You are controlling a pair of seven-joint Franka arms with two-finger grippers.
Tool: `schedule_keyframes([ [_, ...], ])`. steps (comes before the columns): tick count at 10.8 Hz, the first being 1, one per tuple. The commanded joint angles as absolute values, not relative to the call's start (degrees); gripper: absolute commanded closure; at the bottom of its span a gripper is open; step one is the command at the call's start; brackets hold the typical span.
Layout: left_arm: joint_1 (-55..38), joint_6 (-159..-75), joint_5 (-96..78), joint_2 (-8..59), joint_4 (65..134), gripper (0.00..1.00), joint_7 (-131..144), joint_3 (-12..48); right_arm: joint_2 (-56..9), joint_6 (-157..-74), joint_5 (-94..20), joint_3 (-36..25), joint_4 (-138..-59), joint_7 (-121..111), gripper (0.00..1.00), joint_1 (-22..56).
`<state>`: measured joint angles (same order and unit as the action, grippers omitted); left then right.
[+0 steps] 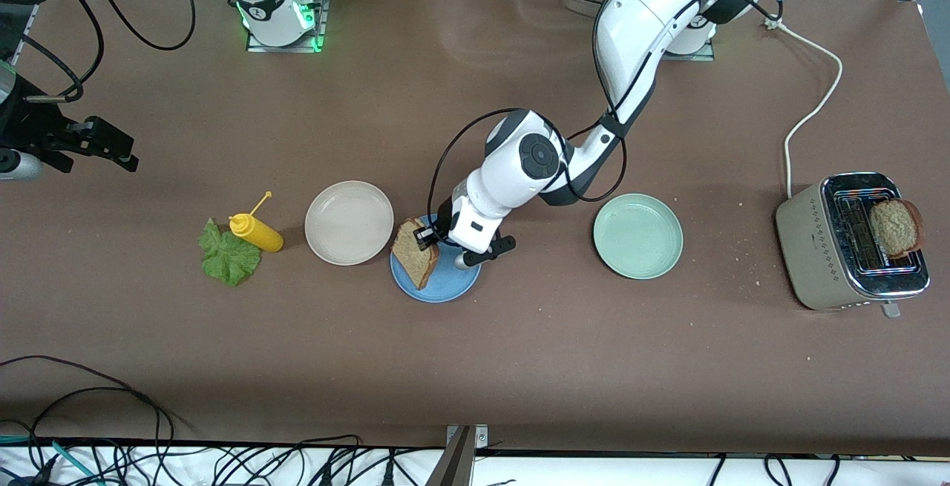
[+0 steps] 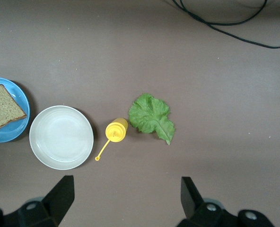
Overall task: Make sandwich in blue plate with both arms
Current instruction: 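Lower the bread onto the blue plate and open the left gripper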
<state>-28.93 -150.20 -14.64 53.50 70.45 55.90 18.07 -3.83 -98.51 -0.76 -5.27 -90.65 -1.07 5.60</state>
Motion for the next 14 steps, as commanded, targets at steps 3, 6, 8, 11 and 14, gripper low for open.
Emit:
schedule_keyframes([
  [3, -32.1, -150.9, -15.5, 55.9, 67.8, 1.00, 54.7, 14.8, -3.6, -98.2, -0.8, -5.4, -90.4, -1.1, 0.00, 5.7],
  [6, -32.2, -150.8, -15.6, 56.4, 67.4, 1.00, 54.8, 14.8, -3.6, -98.2, -0.8, -5.4, -90.4, -1.1, 0.00, 5.7],
  [8, -31.6, -150.7, -15.8, 55.9, 67.6, 0.74, 55.5, 14.9, -3.6, -98.2, -0.8, -5.4, -90.4, -1.1, 0.00, 5.7],
  [11, -31.4, -150.3, -15.4, 55.2, 68.1, 0.12, 55.6, 14.8, -3.6, -98.3, -0.8, -5.4, -90.4, -1.1, 0.00, 5.7],
  [14, -29.2, -142.5, -15.2, 53.1, 68.9, 0.00, 55.6, 14.7, -3.6, -98.3, -1.0, -5.4, -90.4, -1.1, 0.00, 5.7],
])
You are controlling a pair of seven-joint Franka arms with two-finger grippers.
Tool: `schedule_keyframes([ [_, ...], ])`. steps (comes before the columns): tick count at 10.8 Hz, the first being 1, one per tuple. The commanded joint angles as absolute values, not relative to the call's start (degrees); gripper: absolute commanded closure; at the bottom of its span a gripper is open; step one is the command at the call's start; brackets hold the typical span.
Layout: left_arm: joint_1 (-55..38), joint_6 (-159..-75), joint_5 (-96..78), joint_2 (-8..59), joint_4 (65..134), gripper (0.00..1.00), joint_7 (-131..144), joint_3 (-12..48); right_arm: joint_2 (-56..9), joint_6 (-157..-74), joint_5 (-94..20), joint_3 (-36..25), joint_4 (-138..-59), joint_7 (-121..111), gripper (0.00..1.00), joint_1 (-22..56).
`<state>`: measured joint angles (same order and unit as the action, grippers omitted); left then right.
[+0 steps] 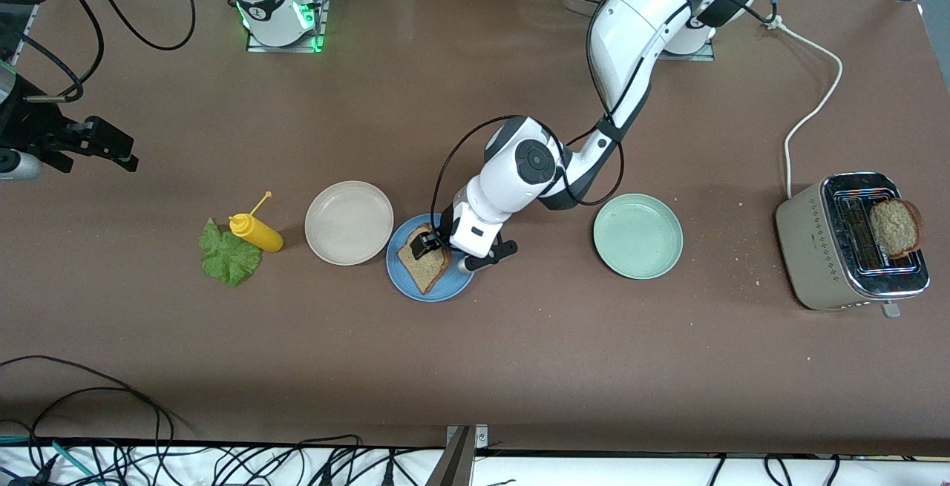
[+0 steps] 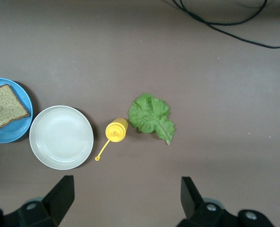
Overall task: Make sandwich in blue plate with both arms
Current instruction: 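Lower the bread onto the blue plate and open the left gripper, then return the left gripper to the toaster while the right gripper reaches the lettuce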
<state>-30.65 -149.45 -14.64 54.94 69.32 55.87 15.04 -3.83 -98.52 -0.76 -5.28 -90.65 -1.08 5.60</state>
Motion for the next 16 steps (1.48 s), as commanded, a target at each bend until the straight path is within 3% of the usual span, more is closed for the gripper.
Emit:
schedule_keyframes([
  [1, -28.7, -139.0, -15.2, 52.6, 68.9, 0.00, 55.5, 14.6, -3.6, -98.3, -1.0, -5.4, -90.4, -1.1, 0.00, 5.7],
  [4, -27.7, -129.8, -15.1, 50.6, 68.9, 0.00, 55.5, 13.8, -3.6, -98.3, -1.0, -5.4, -90.4, -1.1, 0.00, 5.7],
  [10, -23.1, -107.1, -13.5, 39.7, 68.8, 0.00, 51.0, 3.7, -4.4, -98.6, -0.9, -6.0, -90.4, -1.8, 0.00, 4.9],
  [16, -13.1, -94.4, -1.6, 29.4, 68.6, 0.00, 32.4, 3.3, -6.0, -98.8, -0.8, -6.1, -90.3, -1.8, 0.00, 3.9],
])
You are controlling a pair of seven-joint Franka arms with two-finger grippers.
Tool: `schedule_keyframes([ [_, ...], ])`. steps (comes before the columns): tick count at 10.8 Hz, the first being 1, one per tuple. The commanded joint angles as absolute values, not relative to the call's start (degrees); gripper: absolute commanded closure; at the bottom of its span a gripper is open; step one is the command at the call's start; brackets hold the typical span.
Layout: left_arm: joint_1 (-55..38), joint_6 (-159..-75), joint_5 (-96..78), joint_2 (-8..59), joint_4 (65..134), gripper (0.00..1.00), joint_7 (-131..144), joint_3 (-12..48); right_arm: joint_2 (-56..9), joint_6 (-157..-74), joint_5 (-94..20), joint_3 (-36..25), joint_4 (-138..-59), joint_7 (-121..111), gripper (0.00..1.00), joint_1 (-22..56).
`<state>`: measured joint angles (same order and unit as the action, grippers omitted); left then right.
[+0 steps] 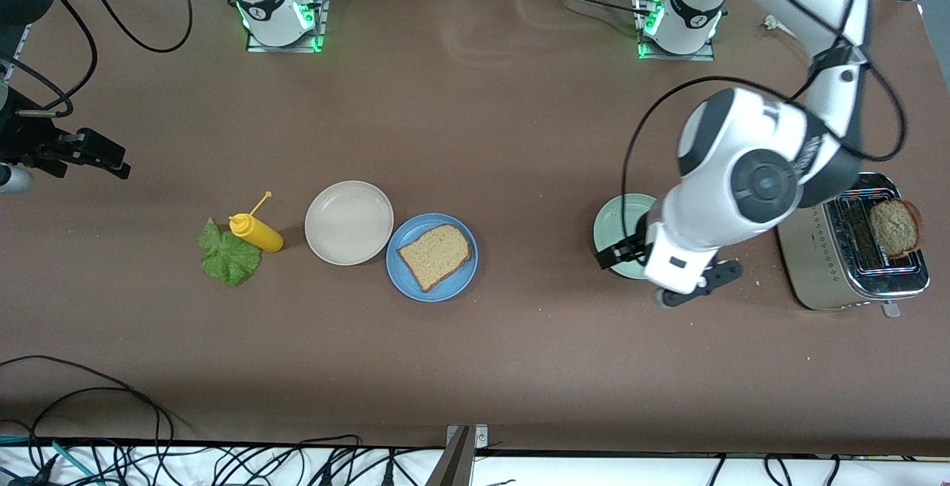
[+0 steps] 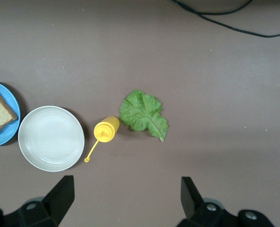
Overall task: Make sandwich in blue plate with both arms
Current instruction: 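Return the left gripper to the toaster while the right gripper reaches the lettuce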
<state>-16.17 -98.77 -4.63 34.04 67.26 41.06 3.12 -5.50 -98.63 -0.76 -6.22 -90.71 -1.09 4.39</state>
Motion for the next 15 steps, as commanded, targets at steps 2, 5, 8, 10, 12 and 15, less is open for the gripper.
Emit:
schedule_keyframes([
  [2, -9.5, -89.5, 2.6, 26.2, 68.6, 0.00, 17.8, 3.3, -9.1, -100.3, -0.8, -6.0, -90.4, -1.6, 0.00, 3.6],
  [5, -4.7, -86.3, 1.8, 24.3, 68.9, 0.00, 7.0, 3.4, -11.6, -102.7, -0.9, -5.7, -90.4, -1.1, 0.00, 4.3],
  [8, -4.5, -85.0, 1.8, 24.0, 69.3, 0.00, 6.7, 3.4, -12.6, -101.8, -0.9, -5.2, -91.1, -7.0, 0.00, 5.2],
  [10, -3.7, -84.5, 1.7, 22.9, 70.9, 0.00, 6.6, 3.7, -12.7, -101.5, -1.0, -5.2, -90.4, -8.0, 0.00, 5.5],
  [12, 3.6, -84.6, -2.0, 21.8, 71.0, 0.01, 6.7, 9.3, -12.7, -101.3, -1.0, -5.4, -91.0, -8.7, 0.00, 5.1],
  [15, 5.5, -84.8, -1.5, 20.0, 73.2, 0.04, 7.2, 12.3, -14.9, -101.4, -0.9, -5.8, -91.6, -8.7, 0.00, 4.2],
])
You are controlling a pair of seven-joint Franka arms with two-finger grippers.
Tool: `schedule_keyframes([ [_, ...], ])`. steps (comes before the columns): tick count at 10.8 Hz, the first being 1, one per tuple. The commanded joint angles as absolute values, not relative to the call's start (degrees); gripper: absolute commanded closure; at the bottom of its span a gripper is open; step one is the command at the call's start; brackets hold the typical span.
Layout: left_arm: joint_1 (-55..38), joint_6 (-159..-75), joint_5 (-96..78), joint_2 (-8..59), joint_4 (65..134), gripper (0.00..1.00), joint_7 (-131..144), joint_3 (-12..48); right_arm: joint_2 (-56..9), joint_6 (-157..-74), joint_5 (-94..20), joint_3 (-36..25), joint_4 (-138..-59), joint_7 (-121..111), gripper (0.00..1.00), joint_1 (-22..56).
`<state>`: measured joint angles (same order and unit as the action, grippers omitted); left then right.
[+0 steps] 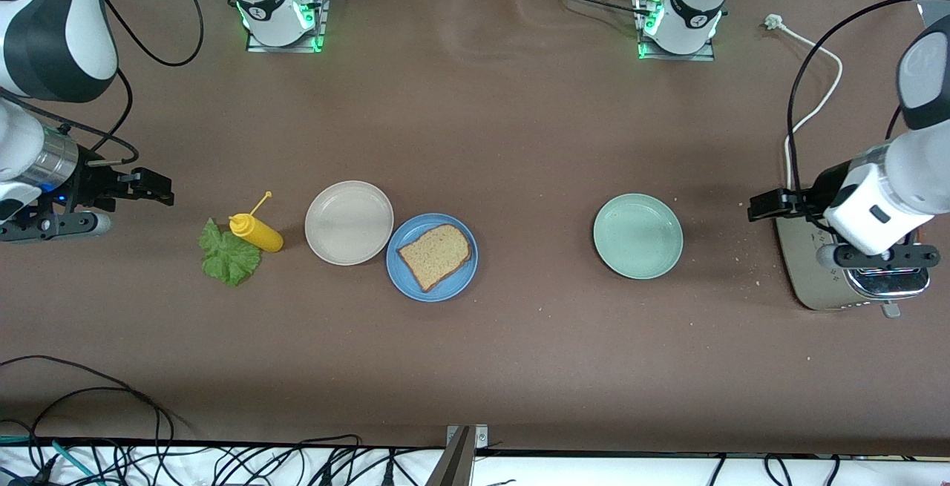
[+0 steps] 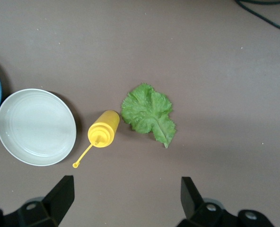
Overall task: Make sandwich in blue plate with both arms
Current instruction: 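Return the left gripper to the toaster while the right gripper reaches the lettuce, then lower the right gripper onto the green lettuce leaf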
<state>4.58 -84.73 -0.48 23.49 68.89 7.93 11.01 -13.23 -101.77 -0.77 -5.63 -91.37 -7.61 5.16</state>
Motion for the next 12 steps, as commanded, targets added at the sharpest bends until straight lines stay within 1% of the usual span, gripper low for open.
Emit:
schedule_keyframes([
  [1, 5.2, -85.6, -1.5, 18.3, 75.5, 0.03, 7.2, 12.2, -15.8, -101.7, -1.1, -5.8, -91.5, -9.1, 0.00, 4.1],
  [2, 4.4, -87.0, -1.5, 16.5, 78.1, 0.02, 7.3, 11.4, -16.6, -102.3, -1.0, -5.8, -91.9, -9.5, 0.00, 4.1],
  [3, 3.3, -88.9, -1.5, 14.8, 80.9, 0.02, 7.3, 9.9, -16.7, -104.7, -1.0, -5.7, -94.4, -9.7, 0.00, 4.0],
  [4, 3.1, -91.2, -1.5, 13.0, 83.5, 0.02, 7.6, 9.5, -16.5, -107.5, -1.0, -5.6, -97.0, -11.4, 0.00, 2.4],
  [6, 0.7, -91.7, -1.5, 11.5, 84.5, 0.01, 8.5, 7.0, -16.9, -114.0, -1.0, -5.4, -102.6, -15.8, 0.00, -0.4],
  [7, -0.6, -91.5, -1.5, 11.1, 84.8, 0.01, 10.1, 6.4, -17.0, -118.9, -1.0, -5.3, -106.0, -18.4, 0.00, -1.4],
  [8, -0.8, -91.7, -1.5, 9.1, 86.8, 0.01, 10.5, 6.5, -17.0, -123.2, -1.0, -5.3, -108.9, -20.0, 0.00, -1.7],
  [9, -0.6, -92.3, -1.5, 8.0, 88.5, 0.01, 10.3, 6.4, -17.8, -125.4, -1.0, -5.3, -110.2, -20.0, 0.00, -1.6],
  [12, 0.5, -94.6, -1.7, 9.3, 88.1, 0.00, 10.8, 6.2, -23.2, -130.1, -1.0, -4.7, -110.5, -20.0, 0.00, -1.7],
])
